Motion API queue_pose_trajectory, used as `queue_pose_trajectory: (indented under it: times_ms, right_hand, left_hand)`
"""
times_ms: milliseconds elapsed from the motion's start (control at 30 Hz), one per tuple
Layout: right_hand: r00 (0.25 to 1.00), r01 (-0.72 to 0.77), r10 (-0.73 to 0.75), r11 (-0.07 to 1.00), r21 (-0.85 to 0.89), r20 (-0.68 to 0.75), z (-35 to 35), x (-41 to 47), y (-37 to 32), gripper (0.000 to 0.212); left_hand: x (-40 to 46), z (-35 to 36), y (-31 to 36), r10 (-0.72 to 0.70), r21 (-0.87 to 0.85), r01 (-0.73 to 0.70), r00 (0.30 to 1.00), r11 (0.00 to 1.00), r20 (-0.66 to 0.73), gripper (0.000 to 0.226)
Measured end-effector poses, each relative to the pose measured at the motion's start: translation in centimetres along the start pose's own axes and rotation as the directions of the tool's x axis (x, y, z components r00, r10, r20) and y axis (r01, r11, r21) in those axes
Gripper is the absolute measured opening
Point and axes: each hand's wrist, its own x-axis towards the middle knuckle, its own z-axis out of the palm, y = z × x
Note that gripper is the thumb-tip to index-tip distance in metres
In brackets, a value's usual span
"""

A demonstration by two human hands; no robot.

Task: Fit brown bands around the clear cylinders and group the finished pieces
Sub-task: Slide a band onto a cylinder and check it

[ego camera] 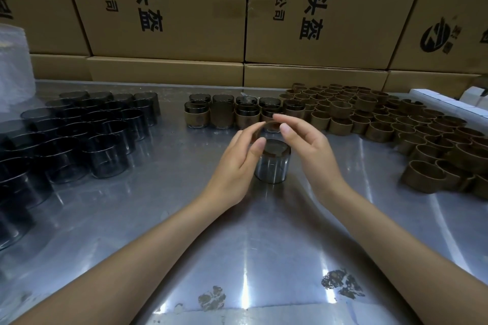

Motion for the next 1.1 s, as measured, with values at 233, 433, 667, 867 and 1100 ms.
queue_pose_trajectory:
  times_ms: [233,433,667,867,1100]
  right_hand:
    - [0.987,-0.152,0.147,0.985,-0.085,-0.064,1.0,-0.1,1.7,0.021]
    - [0.973,-0.228,0.224,0.968,-0.104,-0.046,1.4,0.0,2.6,0.025]
    - [0.934,-0.303,0.341,0.913,-0.274,0.106,0.2,0.6,3.9,0.066]
    - [0.924,-0.284,0.327,0.935,-0.213,0.199,0.6,0.0,2.9,0.071]
    - [0.918,-0.385,0.371,0.917,0.1,0.138,2.4,-0.1,2.6,0.075]
  left_hand:
    - [-0.1,0.3,-0.3,-0.116,-0.062,0.119,0.991,0.991,0.06,0.024]
    - [0.0,0.2,-0.4,-0.202,-0.134,0.24,0.948,0.962,0.247,0.042]
    - [0.4,-0.1,0.2,-0.244,-0.066,0.27,0.933,0.961,0.264,0.036]
    - [0.2,0.3,0.0,-0.293,0.016,0.296,0.934,0.955,0.204,0.091]
    - [0.6,0.8,1.4,-0.417,-0.332,0.445,0.895,0.832,0.156,0.091]
